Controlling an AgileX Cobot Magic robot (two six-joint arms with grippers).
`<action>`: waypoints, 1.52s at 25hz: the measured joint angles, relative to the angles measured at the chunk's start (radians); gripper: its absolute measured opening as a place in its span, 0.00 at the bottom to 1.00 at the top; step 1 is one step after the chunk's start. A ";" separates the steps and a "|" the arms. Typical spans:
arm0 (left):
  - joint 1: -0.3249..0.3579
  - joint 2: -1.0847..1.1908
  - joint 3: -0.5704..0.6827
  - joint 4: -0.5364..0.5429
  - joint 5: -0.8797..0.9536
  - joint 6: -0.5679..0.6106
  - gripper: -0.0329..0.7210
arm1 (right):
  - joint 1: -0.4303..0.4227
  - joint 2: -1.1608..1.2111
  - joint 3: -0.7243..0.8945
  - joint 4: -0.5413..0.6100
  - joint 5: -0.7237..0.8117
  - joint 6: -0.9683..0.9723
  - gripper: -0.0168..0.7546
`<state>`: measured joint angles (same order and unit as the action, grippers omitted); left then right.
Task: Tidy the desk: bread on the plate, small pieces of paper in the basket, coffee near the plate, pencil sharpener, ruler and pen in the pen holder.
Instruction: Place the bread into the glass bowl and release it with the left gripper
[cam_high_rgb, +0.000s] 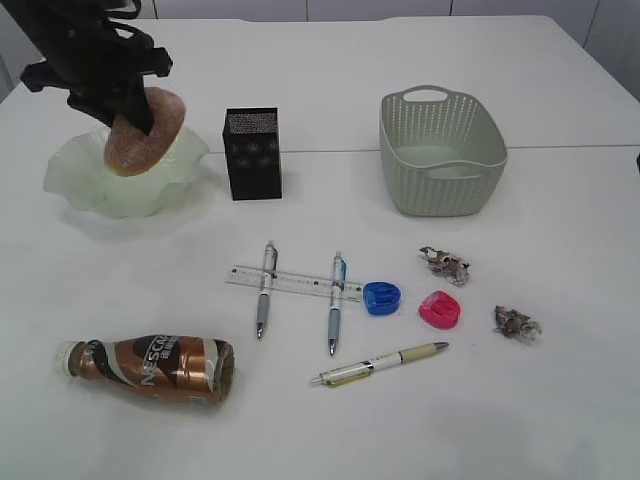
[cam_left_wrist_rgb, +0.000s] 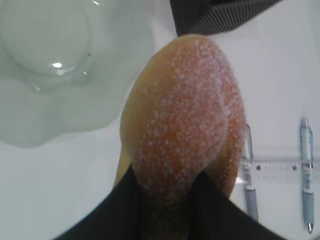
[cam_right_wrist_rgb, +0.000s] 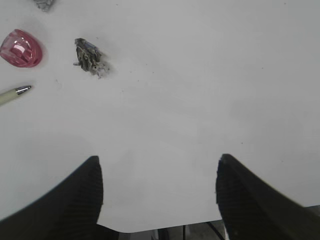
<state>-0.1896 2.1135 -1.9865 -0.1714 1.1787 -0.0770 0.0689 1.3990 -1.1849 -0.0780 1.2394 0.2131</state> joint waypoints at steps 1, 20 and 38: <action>0.009 0.002 -0.002 0.004 -0.018 -0.007 0.23 | 0.000 0.000 0.000 0.000 0.000 0.000 0.69; 0.093 0.129 -0.004 0.098 -0.257 -0.026 0.56 | 0.000 0.000 0.000 0.014 0.000 0.000 0.69; 0.093 0.154 -0.011 0.203 -0.309 -0.072 0.83 | 0.000 0.000 0.000 0.040 0.000 0.000 0.69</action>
<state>-0.0971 2.2679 -1.9970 0.0314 0.8702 -0.1491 0.0689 1.3990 -1.1849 -0.0377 1.2394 0.2131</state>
